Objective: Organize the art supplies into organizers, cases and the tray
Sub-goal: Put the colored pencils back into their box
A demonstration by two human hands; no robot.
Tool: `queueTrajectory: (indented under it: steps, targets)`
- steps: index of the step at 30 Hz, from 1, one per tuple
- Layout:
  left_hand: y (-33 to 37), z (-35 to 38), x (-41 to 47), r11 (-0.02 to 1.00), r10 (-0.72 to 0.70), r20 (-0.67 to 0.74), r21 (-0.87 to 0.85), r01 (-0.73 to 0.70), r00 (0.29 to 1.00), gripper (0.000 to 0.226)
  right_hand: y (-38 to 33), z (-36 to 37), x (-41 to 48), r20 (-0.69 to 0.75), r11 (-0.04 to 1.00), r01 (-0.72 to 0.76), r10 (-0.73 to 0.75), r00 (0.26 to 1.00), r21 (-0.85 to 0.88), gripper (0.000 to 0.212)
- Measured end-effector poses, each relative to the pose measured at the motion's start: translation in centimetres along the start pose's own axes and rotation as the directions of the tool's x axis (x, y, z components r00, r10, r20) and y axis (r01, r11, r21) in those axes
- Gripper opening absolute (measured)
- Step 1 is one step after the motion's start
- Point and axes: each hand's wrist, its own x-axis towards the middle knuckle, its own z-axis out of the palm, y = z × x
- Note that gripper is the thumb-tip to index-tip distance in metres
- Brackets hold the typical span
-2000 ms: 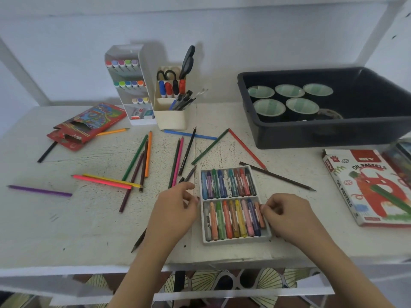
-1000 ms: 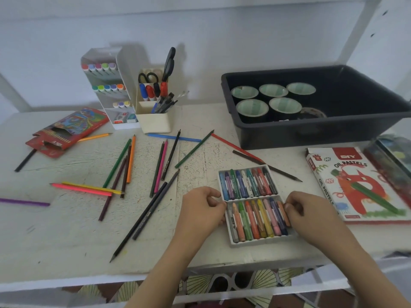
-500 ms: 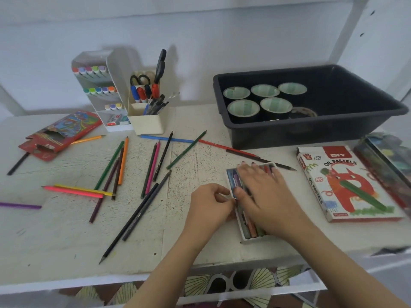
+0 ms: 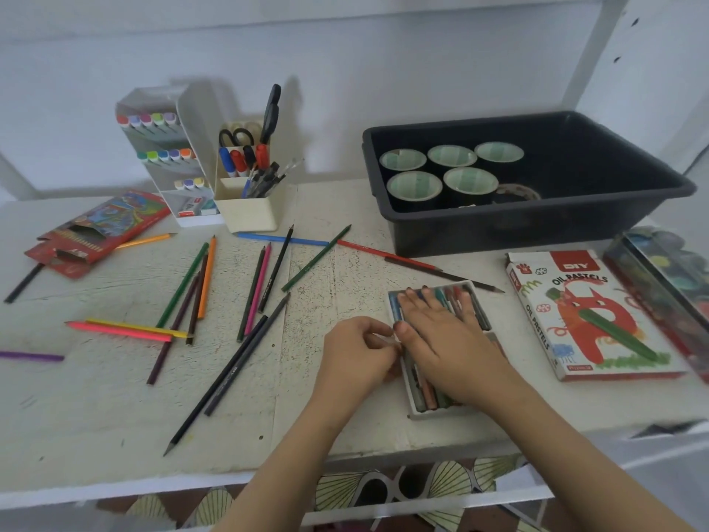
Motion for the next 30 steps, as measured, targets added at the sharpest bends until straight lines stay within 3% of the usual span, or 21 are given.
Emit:
queueTrajectory:
  steps: [4, 7, 9, 11, 16, 20, 24, 27, 30]
  targets:
    - [0.7, 0.4, -0.4, 0.947, 0.201, -0.089, 0.271, -0.170, 0.976, 0.033, 1.5, -1.5, -1.2, -0.073, 0.987, -0.068, 0.079, 0.994, 0.146, 0.070]
    - [3.0, 1.6, -0.9, 0.966, 0.242, -0.038, 0.108, -0.236, 0.970, 0.031, 4.3, -3.1, -2.8, -0.202, 0.959, -0.252, 0.274, 0.940, 0.129, 0.057]
    - [5.4, 3.0, -1.2, 0.988, 0.126, 0.128, -0.106, -0.112, 0.984, 0.031, 6.3, -4.3, -4.1, -0.293, 0.903, -0.399, 0.429, 0.855, 0.158, 0.047]
    - [7.5, 4.8, -1.4, 0.975, 0.014, 0.336, -0.214, 0.062, 0.942, 0.035, 8.2, -5.4, -5.5, -0.374, 0.838, -0.513, 0.544, 0.751, 0.188, 0.038]
    - [10.1, 9.5, -1.0, 0.938, -0.158, 0.553, -0.175, 0.300, 0.818, 0.044, 11.2, -5.7, -7.6, -0.342, 0.670, -0.739, 0.713, 0.612, 0.075, 0.044]
    - [10.5, 12.0, -0.9, 0.853, -0.251, 0.631, -0.214, 0.475, 0.734, 0.013, 11.1, -5.0, -8.3, -0.312, 0.654, -0.749, 0.737, 0.600, 0.103, 0.045]
    - [10.4, 13.0, -0.1, 0.828, -0.273, 0.590, -0.259, 0.498, 0.760, 0.015, 11.0, -5.3, -8.9, -0.349, 0.657, -0.744, 0.730, 0.587, 0.123, 0.047]
    - [10.8, 12.0, 0.0, 0.832, -0.271, 0.583, -0.259, 0.491, 0.766, 0.007, 10.0, -6.7, -9.4, -0.355, 0.690, -0.680, 0.718, 0.599, 0.249, 0.047]
    - [11.2, 10.0, 0.3, 0.872, -0.244, 0.563, -0.230, 0.432, 0.790, 0.031, 8.3, -7.6, -9.6, -0.336, 0.738, -0.570, 0.674, 0.658, 0.361, 0.042]
